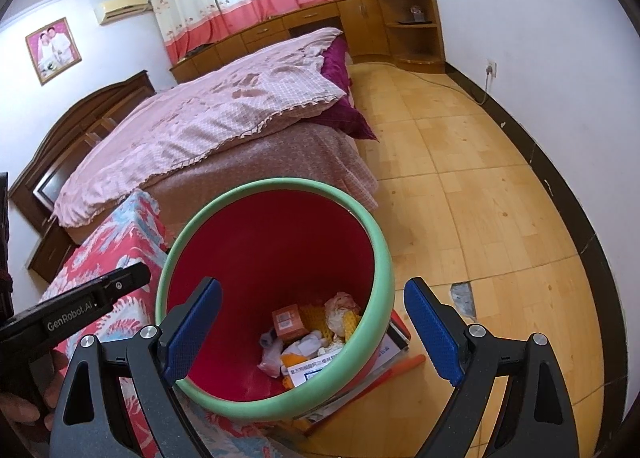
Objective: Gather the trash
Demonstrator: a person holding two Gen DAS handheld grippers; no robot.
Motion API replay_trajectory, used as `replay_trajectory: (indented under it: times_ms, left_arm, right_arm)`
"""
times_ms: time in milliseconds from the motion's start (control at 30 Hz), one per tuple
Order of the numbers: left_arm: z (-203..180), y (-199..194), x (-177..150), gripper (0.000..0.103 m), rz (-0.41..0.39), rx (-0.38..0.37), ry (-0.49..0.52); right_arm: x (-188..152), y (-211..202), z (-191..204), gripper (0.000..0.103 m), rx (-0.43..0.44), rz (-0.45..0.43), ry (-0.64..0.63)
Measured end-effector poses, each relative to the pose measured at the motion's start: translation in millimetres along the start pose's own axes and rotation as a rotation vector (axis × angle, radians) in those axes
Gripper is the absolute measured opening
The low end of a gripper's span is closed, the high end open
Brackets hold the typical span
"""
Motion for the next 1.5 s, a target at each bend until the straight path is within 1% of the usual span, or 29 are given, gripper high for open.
replay_trajectory:
  times_ms: [167,267,333,533,600,667,1033,1333,1400,1433,1500]
  left_arm:
    - [8,-6,-11,0.042,0.005,0.009,-0.021]
    - [14,-11,-18,0.044,0.007,0.016,-0.032]
    - [17,-14,-21,0.046,0.004,0.026,-0.038]
    - [32,-33,-34,0.048,-0.027,0.063,-0.06]
    - [38,-40,-38,0.05,-0.039,0.077,-0.069]
    - [44,-48,-44,0.056,-0.052,0.09,-0.079]
    - [88,-92,-75,0.057,-0.109,0.158,-0.185]
    - [118,-130,-108,0.057,-0.158,0.211,-0.249]
    - [125,-137,-115,0.06,-0.165,0.228,-0.265]
    - [128,-141,-119,0.063,-0.171,0.238,-0.274]
    - [133,-148,-127,0.065,-0.182,0.25,-0.285]
  right_arm:
    - [-2,-4,6,0.093,0.008,0.0,-0.006]
    - [-3,-6,10,0.093,0.013,0.0,-0.01]
    - [-4,-9,15,0.093,0.017,-0.002,-0.015]
    - [-9,-15,30,0.093,0.026,-0.008,-0.043]
    - [-11,-19,37,0.093,0.031,-0.012,-0.054]
    - [-14,-21,43,0.093,0.037,-0.013,-0.064]
    - [-36,-46,87,0.093,0.093,-0.042,-0.14]
    - [-59,-66,126,0.097,0.145,-0.066,-0.21]
    - [-64,-72,134,0.097,0.155,-0.071,-0.228]
    - [-67,-74,138,0.097,0.16,-0.074,-0.237]
    - [-71,-79,145,0.097,0.169,-0.079,-0.25]
Point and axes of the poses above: each gripper's, at about its wrist camera, not at the fingertips, and y roughly the way its jaws point, z to its left, x to its top, the point moved 4 cm from there along y, roughly the way its jaws point, and after that the axes turned 10 degrees about z, right-handed, at the moved point
